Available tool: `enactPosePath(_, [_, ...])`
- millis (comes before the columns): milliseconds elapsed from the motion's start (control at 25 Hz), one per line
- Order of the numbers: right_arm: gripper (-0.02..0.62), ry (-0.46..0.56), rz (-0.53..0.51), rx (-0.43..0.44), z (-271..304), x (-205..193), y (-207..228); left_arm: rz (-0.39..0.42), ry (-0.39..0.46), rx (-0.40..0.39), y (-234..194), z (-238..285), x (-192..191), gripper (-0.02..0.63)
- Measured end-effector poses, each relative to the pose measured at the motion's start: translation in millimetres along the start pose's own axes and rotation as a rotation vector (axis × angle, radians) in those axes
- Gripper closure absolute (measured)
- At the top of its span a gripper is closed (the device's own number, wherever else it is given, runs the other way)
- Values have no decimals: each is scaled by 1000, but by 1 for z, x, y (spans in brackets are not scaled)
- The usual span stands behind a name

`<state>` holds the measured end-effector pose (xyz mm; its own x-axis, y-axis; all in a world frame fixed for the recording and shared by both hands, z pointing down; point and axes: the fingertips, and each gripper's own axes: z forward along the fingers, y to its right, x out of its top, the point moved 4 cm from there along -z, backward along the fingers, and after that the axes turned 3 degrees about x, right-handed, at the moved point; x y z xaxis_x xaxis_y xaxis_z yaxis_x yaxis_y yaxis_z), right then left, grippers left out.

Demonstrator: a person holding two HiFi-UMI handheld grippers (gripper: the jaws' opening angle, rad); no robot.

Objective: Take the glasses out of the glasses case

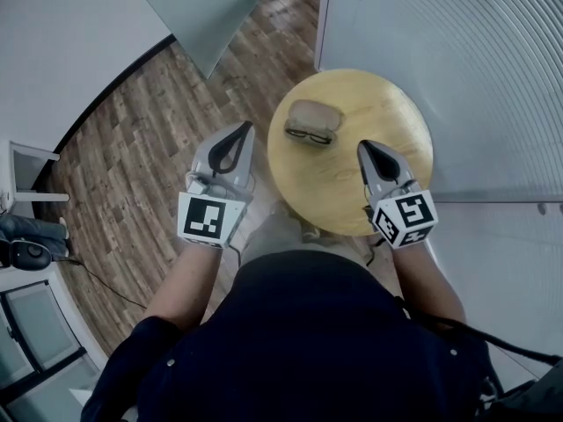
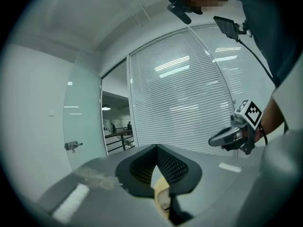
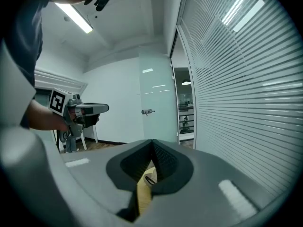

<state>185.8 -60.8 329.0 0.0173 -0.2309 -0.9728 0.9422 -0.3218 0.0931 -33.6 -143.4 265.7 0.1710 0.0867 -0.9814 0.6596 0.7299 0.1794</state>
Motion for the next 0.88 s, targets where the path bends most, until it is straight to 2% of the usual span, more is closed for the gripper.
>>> enactPosePath(560, [588, -62, 15, -122, 70, 15, 8, -56, 11, -142, -62, 62, -18, 600])
enactPosePath(720, [588, -82, 18, -148, 78, 18, 14, -77, -6, -167, -69, 80, -29, 600])
enactPosePath(880, [588, -118, 32, -135, 78, 6, 15, -90, 4, -179, -63, 88, -35, 600])
